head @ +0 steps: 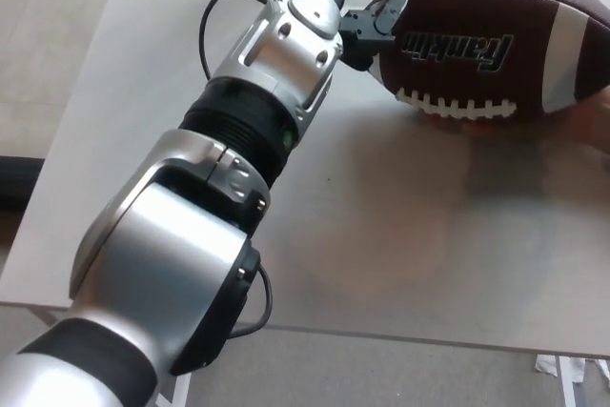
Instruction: The robot uses both its hands to grab the left and right ends of a football kept in the middle of the desk infront of it, lifts it up and places it in the palm of a person
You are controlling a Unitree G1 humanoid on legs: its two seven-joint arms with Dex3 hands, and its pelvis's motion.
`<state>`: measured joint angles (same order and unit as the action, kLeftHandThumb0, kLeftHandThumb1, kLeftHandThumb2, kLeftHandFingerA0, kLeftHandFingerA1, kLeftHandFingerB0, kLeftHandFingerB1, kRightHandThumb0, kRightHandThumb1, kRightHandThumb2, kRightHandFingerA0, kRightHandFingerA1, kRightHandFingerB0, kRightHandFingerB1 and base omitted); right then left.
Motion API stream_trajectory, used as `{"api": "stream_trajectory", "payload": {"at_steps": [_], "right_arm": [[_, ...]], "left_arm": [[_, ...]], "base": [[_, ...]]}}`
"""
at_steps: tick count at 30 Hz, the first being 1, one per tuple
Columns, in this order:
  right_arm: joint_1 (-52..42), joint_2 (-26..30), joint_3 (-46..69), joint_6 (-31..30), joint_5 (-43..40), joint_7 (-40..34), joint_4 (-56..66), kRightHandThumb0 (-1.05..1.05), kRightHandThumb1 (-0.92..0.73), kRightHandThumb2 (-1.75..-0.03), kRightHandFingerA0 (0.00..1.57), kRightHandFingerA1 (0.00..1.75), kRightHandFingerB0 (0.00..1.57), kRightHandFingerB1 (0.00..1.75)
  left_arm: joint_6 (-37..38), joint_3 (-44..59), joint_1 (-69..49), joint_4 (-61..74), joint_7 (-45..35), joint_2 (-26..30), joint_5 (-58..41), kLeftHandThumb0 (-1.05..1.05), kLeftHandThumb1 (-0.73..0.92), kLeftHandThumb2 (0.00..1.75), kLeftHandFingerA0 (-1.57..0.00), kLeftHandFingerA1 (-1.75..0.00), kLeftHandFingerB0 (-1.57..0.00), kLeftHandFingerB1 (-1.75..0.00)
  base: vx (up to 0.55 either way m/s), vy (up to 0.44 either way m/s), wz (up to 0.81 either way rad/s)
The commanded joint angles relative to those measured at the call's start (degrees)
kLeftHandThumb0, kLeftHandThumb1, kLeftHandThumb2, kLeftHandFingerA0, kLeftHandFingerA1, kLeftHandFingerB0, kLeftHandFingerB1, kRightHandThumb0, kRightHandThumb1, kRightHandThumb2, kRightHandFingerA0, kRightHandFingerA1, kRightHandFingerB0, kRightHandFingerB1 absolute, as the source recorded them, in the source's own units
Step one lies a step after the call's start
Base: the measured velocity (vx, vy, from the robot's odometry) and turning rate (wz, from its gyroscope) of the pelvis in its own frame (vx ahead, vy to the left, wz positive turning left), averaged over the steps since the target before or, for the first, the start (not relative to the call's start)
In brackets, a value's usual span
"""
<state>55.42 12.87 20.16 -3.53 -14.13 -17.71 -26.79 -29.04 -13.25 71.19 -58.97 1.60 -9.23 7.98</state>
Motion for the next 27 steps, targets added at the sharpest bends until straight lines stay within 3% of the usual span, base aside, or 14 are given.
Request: {"api": "stream_trajectory", "payload": {"at_steps": [1, 6, 7, 8, 9, 10, 14, 16, 20, 21, 22, 23, 25, 27], "right_arm": [[-11.2, 4.6, 0.5, -14.3, -9.8, 4.9, 39.1, -0.82, -0.87, -0.67, 0.69, 0.62, 0.54, 0.36], [-24.7, 4.5, 3.7, -16.5, -16.6, 6.1, 53.3, -0.77, -0.88, -0.66, 0.70, 0.62, 0.51, 0.36], [-28.0, 4.1, 4.4, -17.4, -18.5, 5.8, 55.9, -0.72, -0.69, -1.09, 0.67, 0.70, 0.44, 0.53], [-37.4, 5.4, 6.1, -19.0, -20.7, 8.4, 61.4, -0.77, -0.89, -0.67, 0.66, 0.59, 0.50, 0.35], [-42.8, 5.0, 7.2, -17.3, -22.3, 10.8, 63.5, -0.72, -0.70, -1.07, 0.59, 0.67, 0.41, 0.53], [-48.5, 4.6, 8.3, -16.1, -23.6, 13.0, 65.8, -0.72, -0.87, -0.66, 0.61, 0.57, 0.46, 0.37], [-69.7, 2.3, 13.7, -10.8, -25.2, 22.7, 71.2, -0.69, -0.70, -1.04, 0.54, 0.64, 0.37, 0.52], [-80.4, -1.2, 16.0, -5.7, -24.5, 28.0, 72.2, -0.67, -0.86, -0.66, 0.65, 0.51, 0.46, 0.39], [-93.9, -9.5, 16.7, 5.3, -24.7, 34.9, 69.8, -0.68, -0.69, -1.03, 0.62, 0.62, 0.38, 0.51], [-95.2, -11.0, 18.0, 6.8, -25.1, 35.0, 69.5, -0.71, -0.84, -0.65, 0.67, 0.47, 0.43, 0.37], [-95.4, -12.1, 19.2, 8.1, -24.9, 34.3, 68.6, -0.69, -0.84, -0.66, 0.64, 0.46, 0.44, 0.37], [-94.3, -13.5, 22.0, 10.7, -25.1, 33.4, 66.5, -0.69, -0.83, -0.65, 0.72, 0.44, 0.52, 0.36], [-93.2, -13.8, 24.6, 13.1, -25.2, 32.1, 65.0, -0.68, -0.84, -0.66, 0.70, 0.45, 0.50, 0.37], [-91.5, -15.1, 27.2, 17.8, -22.4, 28.4, 62.4, -0.64, -0.85, -0.66, 0.70, 0.46, 0.47, 0.39]], "left_arm": [[-5.2, 9.0, -3.3, 8.5, 3.9, 0.2, -5.4, -0.59, 0.86, 0.66, -0.70, -0.69, -0.35, -0.38], [-8.1, 13.8, -15.5, 33.4, 4.5, 0.5, -7.3, -0.56, 0.86, 0.64, -0.67, -0.62, -0.32, -0.42], [-9.3, 13.8, -19.5, 41.3, 3.4, 1.3, -6.7, -0.58, 0.67, 1.01, -0.63, -0.72, -0.27, -0.52], [-13.4, 15.7, -28.1, 58.0, 1.3, 2.3, -7.0, -0.54, 0.83, 0.64, -0.64, -0.71, -0.33, -0.39], [-11.8, 15.1, -33.9, 66.2, -0.4, 4.4, -5.6, -0.55, 0.85, 0.65, -0.63, -0.64, -0.36, -0.40], [-11.9, 17.0, -38.7, 73.1, -1.7, 4.9, -6.7, -0.53, 0.85, 0.65, -0.65, -0.68, -0.38, -0.40], [-13.8, 25.8, -55.3, 94.6, -9.5, 9.6, -10.7, -0.61, 0.85, 0.65, -0.56, -0.67, -0.31, -0.41], [-7.9, 34.3, -67.2, 101.0, -15.3, 11.7, -15.0, -0.75, 0.82, 0.65, -0.54, -0.65, -0.33, -0.37], [-0.9, 52.6, -86.3, 105.8, -24.5, 11.9, -28.5, -0.80, 0.83, 0.65, -0.51, -0.60, -0.28, -0.32], [4.0, 56.3, -90.4, 105.1, -25.5, 11.1, -29.5, -0.80, 0.83, 0.65, -0.53, -0.57, -0.30, -0.31], [5.3, 59.1, -93.2, 105.0, -25.6, 10.4, -30.7, -0.90, 0.70, 1.05, -0.48, -0.62, -0.27, -0.45], [7.8, 64.4, -96.7, 103.0, -24.7, 8.7, -34.5, -0.83, 0.79, 0.64, -0.53, -0.55, -0.37, -0.32], [12.2, 66.3, -99.4, 100.9, -23.9, 7.0, -37.5, -0.86, 0.68, 1.04, -0.50, -0.63, -0.28, -0.46], [17.6, 69.9, -101.0, 96.2, -22.0, 5.2, -39.8, -0.79, 0.79, 0.64, -0.56, -0.56, -0.36, -0.33]], "base": [[0.00, 0.000, 0.00], [0.00, 0.000, 0.00], [0.00, 0.000, 0.00], [0.00, 0.000, 0.00], [0.00, 0.000, 0.00], [0.00, 0.000, 0.00], [0.00, 0.000, 0.00], [0.00, 0.000, 0.00], [0.00, 0.000, 0.00], [0.00, 0.000, 0.00], [0.00, 0.000, 0.00], [0.00, 0.000, 0.00], [0.00, 0.000, 0.00], [0.00, 0.000, 0.00]]}}
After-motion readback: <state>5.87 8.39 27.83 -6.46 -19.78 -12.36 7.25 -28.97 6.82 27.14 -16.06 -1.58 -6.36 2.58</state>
